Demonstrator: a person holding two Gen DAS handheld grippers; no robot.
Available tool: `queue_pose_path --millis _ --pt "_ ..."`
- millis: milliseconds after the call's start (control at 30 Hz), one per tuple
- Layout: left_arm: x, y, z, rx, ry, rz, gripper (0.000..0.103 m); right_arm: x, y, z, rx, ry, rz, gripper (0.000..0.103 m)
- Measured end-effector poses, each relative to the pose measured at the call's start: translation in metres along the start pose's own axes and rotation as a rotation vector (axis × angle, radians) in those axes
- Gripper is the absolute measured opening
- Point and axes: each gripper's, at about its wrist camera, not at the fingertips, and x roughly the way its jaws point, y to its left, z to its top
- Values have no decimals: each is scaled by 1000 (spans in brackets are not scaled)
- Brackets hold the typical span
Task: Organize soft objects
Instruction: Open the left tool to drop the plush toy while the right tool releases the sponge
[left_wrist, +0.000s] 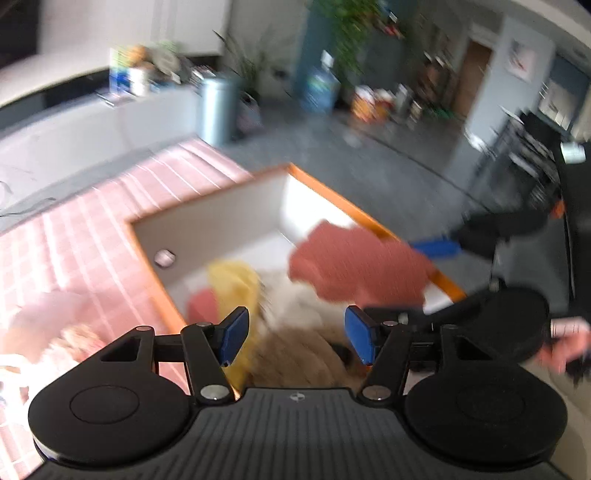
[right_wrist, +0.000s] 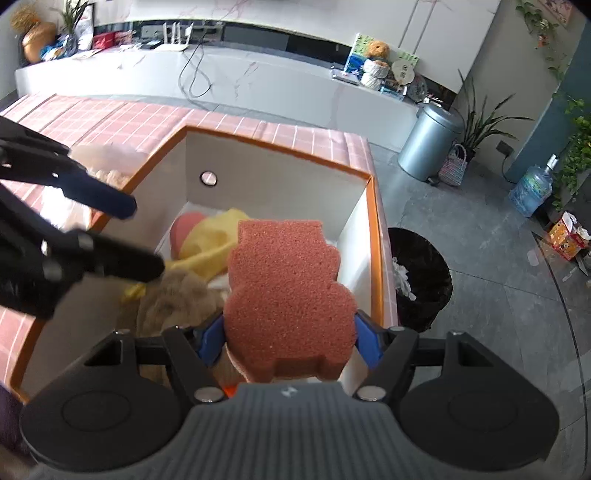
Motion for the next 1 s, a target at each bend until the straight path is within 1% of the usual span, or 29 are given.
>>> queue_pose_path --millis 100,167,300,400,533,700,800,833,933,1000 --pt "2 -4 -1 16 -35 90 69 15 6 9 66 0 -13 71" --pt "4 -5 -2 5 -40 123 68 25 11 14 75 -8 -28 71" --pt "7 1 2 -34 -49 126 66 46 18 24 55 -1 -53 71" --pt "16 7 12 -42 -55 128 66 61 18 31 43 13 -78 71" --pt "24 11 15 -55 -62 143 66 78 16 37 45 42 -97 71" --pt "32 11 14 -63 -57 133 66 89 17 34 19 89 -106 73" --pt "35 13 12 -75 -55 130 66 87 14 33 13 91 -106 75" --pt "34 13 11 -78 -58 126 66 87 14 33 4 101 -111 76" --pt "32 12 10 -79 -66 112 66 81 16 31 -10 110 -109 89" --pt "27 12 9 -87 -78 108 66 76 17 29 -27 111 -113 90"
